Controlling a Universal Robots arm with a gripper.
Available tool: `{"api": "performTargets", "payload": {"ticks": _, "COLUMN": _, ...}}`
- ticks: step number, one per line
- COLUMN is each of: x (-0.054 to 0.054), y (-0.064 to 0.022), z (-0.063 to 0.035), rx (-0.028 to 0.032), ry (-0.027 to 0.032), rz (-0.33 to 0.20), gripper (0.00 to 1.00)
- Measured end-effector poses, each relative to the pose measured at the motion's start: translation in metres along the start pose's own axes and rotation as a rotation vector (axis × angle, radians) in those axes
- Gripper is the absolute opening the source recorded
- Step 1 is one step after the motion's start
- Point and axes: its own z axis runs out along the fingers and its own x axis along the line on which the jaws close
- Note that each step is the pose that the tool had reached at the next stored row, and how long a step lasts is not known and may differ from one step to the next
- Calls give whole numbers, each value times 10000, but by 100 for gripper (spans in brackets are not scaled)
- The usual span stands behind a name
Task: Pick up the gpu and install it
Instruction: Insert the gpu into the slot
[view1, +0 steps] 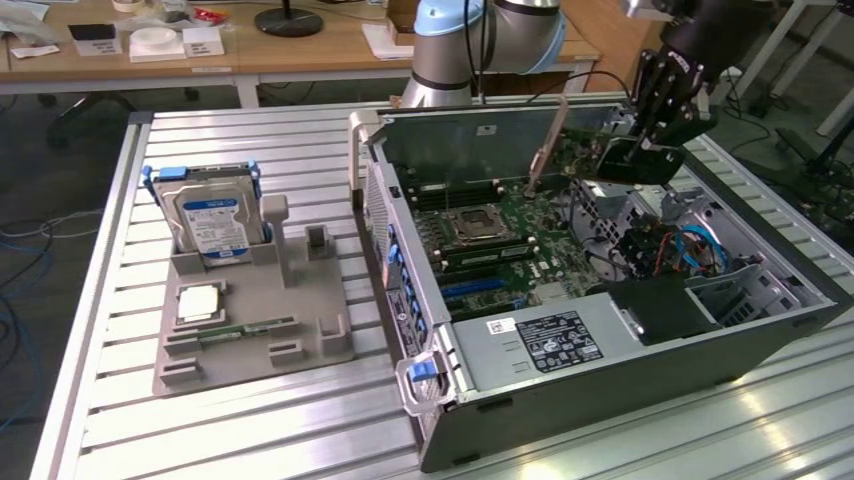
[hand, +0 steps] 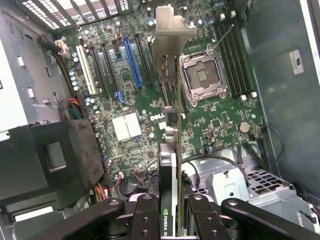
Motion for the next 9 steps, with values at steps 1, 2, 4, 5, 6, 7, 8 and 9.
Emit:
{"api": "performTargets", "payload": {"ticks": 1, "x": 0, "y": 1, "z": 2, "rx": 15, "ry": -4, "rz": -32, "gripper": 27}}
{"api": "performTargets", "payload": {"ticks": 2, "x": 0, "y": 2, "z": 4, "rx": 28, "ry": -8, "rz": -67, "gripper": 27}}
{"api": "performTargets", "payload": {"ticks": 4, "x": 1, "y": 2, "z": 5, "rx": 37, "ry": -7, "rz": -104, "gripper": 27}}
{"api": "performTargets", "payload": {"ticks": 5, "x": 1, "y": 2, "z": 5, "rx": 38, "ry": -8, "rz": -106, "gripper": 27}}
{"api": "performTargets", "payload": {"ticks": 6, "x": 1, "y": 3, "z": 6, "rx": 37, "ry": -9, "rz": -108, "gripper": 27}}
{"api": "performTargets", "payload": {"ticks": 7, "x": 1, "y": 3, "z": 7, "rx": 38, "ry": -8, "rz": -109, "gripper": 27}}
{"api": "performTargets", "payload": {"ticks": 8, "x": 1, "y": 3, "z": 8, "rx": 37, "ry": -9, "rz": -109, "gripper": 27}}
{"api": "performTargets", "payload": {"ticks": 9, "x": 1, "y": 3, "z": 8, "rx": 37, "ry": -9, "rz": -109, "gripper": 27}}
